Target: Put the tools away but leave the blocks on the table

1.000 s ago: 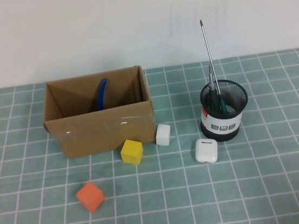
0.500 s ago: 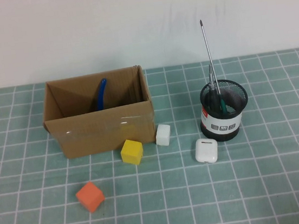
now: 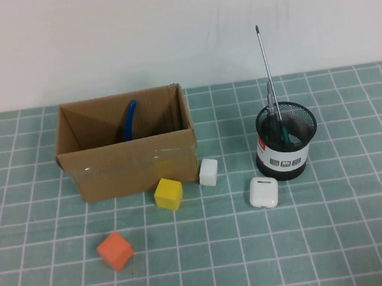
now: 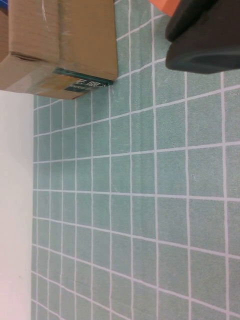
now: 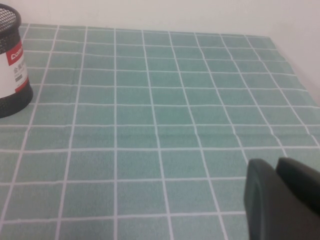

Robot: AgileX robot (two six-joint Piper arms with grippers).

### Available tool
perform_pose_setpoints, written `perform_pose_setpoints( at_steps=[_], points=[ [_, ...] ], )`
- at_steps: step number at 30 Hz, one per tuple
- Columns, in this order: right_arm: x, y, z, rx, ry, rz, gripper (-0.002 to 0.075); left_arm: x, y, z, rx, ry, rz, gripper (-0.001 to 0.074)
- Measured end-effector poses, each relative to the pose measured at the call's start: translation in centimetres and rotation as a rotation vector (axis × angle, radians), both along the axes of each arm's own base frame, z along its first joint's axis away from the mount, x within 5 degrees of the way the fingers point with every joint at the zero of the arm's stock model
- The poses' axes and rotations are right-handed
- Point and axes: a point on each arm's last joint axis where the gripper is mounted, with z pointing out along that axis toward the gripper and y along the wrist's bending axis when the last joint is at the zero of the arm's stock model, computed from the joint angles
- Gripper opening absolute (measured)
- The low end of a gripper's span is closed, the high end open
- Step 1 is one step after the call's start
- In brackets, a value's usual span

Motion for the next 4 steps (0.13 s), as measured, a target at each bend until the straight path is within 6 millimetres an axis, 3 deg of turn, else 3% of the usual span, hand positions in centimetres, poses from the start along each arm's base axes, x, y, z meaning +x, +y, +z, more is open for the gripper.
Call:
perform_pose_setpoints(
  at_steps=[4],
  points=[
    [0.00, 0.00, 0.00, 0.000, 0.000, 0.000, -0.0006, 0.00, 0.00, 0.00, 0.000, 0.000, 0.000, -0.0003]
  ],
)
